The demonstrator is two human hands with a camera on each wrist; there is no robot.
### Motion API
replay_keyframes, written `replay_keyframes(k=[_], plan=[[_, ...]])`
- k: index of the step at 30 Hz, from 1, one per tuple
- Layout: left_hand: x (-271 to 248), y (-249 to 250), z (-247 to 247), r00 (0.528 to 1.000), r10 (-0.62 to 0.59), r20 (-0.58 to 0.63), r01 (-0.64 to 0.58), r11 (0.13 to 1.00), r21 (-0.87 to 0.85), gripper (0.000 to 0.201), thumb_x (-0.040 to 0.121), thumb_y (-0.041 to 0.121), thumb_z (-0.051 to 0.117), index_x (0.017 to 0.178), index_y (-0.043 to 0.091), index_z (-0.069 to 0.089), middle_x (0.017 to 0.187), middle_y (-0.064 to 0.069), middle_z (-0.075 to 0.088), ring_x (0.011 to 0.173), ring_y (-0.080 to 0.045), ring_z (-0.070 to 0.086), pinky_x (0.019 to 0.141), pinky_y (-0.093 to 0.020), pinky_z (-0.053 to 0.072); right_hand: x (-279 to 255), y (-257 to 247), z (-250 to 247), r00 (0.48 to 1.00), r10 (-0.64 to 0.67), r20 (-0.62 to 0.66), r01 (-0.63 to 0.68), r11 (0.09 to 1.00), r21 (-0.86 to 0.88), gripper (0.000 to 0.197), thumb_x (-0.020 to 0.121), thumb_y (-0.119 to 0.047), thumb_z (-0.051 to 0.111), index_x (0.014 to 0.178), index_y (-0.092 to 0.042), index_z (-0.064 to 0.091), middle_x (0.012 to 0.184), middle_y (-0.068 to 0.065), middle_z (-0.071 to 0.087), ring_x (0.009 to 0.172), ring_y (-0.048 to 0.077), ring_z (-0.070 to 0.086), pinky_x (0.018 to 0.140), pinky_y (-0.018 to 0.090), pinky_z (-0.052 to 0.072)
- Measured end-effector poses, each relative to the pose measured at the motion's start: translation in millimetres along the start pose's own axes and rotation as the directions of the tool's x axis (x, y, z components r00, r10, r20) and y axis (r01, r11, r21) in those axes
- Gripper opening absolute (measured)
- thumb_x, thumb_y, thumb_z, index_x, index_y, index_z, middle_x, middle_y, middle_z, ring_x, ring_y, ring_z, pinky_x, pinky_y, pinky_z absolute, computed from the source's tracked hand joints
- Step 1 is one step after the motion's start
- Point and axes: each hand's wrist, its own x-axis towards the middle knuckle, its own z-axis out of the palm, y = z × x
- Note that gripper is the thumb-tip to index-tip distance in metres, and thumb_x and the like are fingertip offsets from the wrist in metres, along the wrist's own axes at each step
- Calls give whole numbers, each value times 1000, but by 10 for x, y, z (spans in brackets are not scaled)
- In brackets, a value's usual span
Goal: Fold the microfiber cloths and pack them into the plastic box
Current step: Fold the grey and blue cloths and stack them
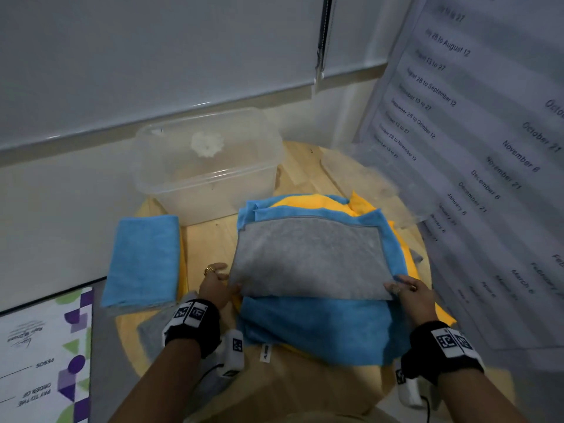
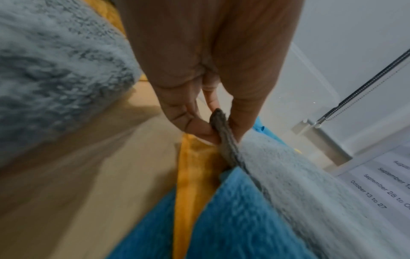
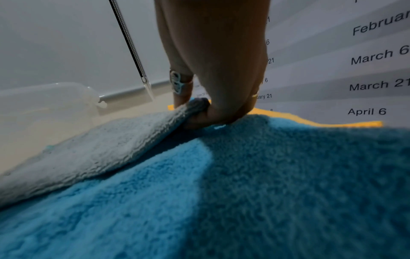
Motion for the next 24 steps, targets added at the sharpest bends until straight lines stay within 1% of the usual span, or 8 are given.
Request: replay_keyframes(k=[3, 6, 8, 11, 14, 17, 21, 24], plan=[[202, 43, 10, 1000, -9, -10, 9, 1000, 6, 41, 86, 4, 60, 123, 0, 44, 73, -6, 56, 83, -25, 57, 76, -32, 44, 157, 71, 19, 992, 115, 49, -116, 993, 8, 42, 78, -25, 76, 111, -7, 56, 104, 9, 59, 96, 29, 60, 89, 43, 50], [306, 155, 21, 1000, -6, 5, 6, 998, 60, 41, 87, 9, 60, 124, 3, 45, 69, -3, 55, 90, -28, 59, 77, -29, 41, 271, 92, 44, 990, 141, 21, -139, 987, -78, 23, 79, -29, 74, 81, -11, 59, 89, 12, 60, 84, 28, 57, 73, 38, 47], [359, 222, 45, 999, -32, 35, 30, 997, 66, 50, 86, 11, 63, 129, 2, 41, 74, -4, 55, 99, -32, 59, 79, -30, 42, 295, 4, 77, 985, 172, 8, -170, 979, -113, 24, 79, -27, 73, 75, -8, 59, 84, 14, 59, 75, 26, 54, 67, 36, 44], [425, 312, 80, 996, -20, 82, 8, 990, 141, 62, 82, 14, 69, 134, 2, 37, 102, -20, 61, 111, -35, 56, 87, -35, 44, 330, -195, 100, 973, 229, 19, -222, 959, -177, 39, 81, -39, 70, 87, -3, 58, 81, 9, 57, 67, 24, 53, 56, 29, 41], [464, 428, 114, 999, 22, 45, -27, 992, 121, 44, 89, 18, 60, 128, 5, 44, 112, -23, 64, 108, -34, 58, 86, -36, 45, 432, -331, 141, 984, 177, 37, -167, 967, -192, 39, 76, -44, 72, 70, -12, 51, 76, 8, 55, 66, 24, 52, 63, 29, 43], [536, 527, 128, 994, 105, -27, -101, 987, 123, 21, 88, 13, 59, 108, 12, 51, 107, -19, 64, 103, -32, 59, 81, -31, 42, 536, -418, 185, 997, 64, 38, -59, 989, -136, 40, 70, -28, 80, 67, -22, 40, 78, 9, 50, 69, 21, 50, 65, 33, 42], [663, 603, 94, 983, 182, 12, -177, 941, 287, 18, 86, 2, 58, 102, 5, 66, 111, -17, 64, 108, -32, 57, 82, -23, 38, 629, -586, 231, 991, -45, 130, 71, 977, -204, 31, 79, 3, 65, 62, -22, 63, 80, 8, 58, 81, 24, 53, 72, 35, 44], [712, 678, 38, 973, 179, 148, -213, 942, 260, 45, 81, -14, 48, 118, 7, 63, 128, -17, 56, 116, -32, 53, 88, -21, 39, 675, -713, 286, 953, 46, 298, 34, 966, -258, 48, 82, 17, 45, 103, -18, 69, 110, 10, 58, 94, 28, 54, 84, 36, 44]])
